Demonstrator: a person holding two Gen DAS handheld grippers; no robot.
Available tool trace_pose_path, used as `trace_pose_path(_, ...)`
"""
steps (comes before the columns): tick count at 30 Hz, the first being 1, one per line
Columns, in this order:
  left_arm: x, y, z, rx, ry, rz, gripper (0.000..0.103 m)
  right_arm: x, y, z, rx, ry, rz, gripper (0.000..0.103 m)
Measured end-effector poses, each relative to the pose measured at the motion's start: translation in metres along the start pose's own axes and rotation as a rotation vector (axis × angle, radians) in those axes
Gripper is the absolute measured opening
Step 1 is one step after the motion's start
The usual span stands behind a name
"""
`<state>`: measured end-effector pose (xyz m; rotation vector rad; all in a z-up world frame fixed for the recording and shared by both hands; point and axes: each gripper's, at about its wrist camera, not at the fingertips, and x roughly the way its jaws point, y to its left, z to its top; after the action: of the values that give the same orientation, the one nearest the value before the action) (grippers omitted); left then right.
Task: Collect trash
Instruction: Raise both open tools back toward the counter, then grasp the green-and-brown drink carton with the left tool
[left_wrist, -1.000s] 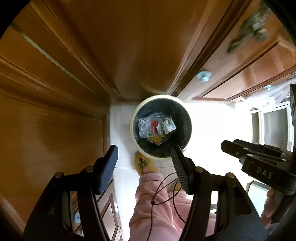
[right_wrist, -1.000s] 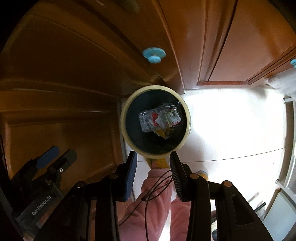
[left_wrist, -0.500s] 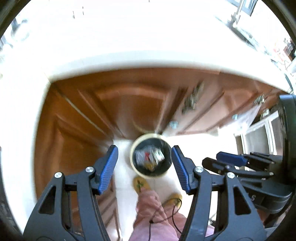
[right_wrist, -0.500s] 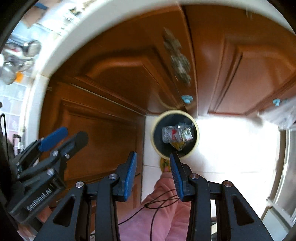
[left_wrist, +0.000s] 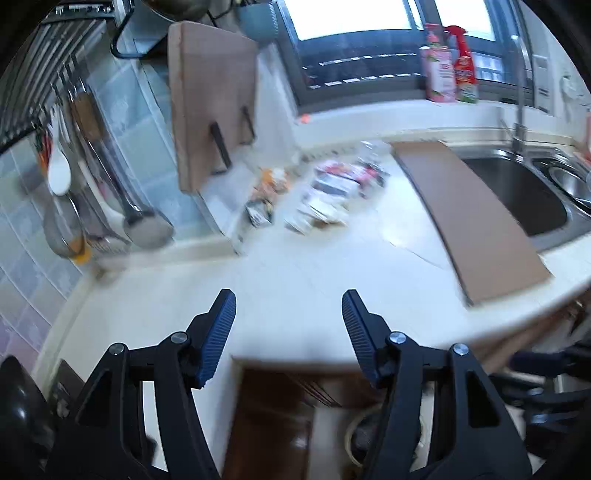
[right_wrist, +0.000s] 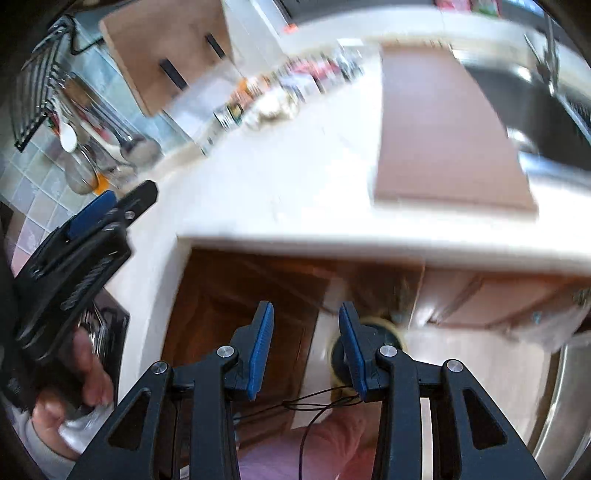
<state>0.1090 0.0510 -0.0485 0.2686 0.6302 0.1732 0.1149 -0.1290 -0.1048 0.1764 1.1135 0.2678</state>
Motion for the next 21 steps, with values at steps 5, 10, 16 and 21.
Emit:
trace_pose_path(5, 0.048, 0.014, 0.024, -0.02, -0.024, 0.058, 0.057, -0.024, 0.015, 0.056, -0.02, -0.085, -0.01, 0.037)
trace_pose_path(10, 0.117, 0.026, 0.039, -0.003, -0.049, 0.157, 0.057, -0.022, 0.016, 0.108, -0.011, -0.148, -0.029, 0.037)
trace_pose_path(16, 0.186, 0.033, 0.048, 0.009, -0.011, 0.222, 0.057, 0.014, 0.016, 0.147, 0.009, -0.159, -0.057, 0.037)
trace_pose_path(21, 0.227, 0.021, 0.055, 0.036, 0.007, 0.27, 0.057, 0.053, 0.012, 0.174, -0.008, -0.126, -0.048, 0.037)
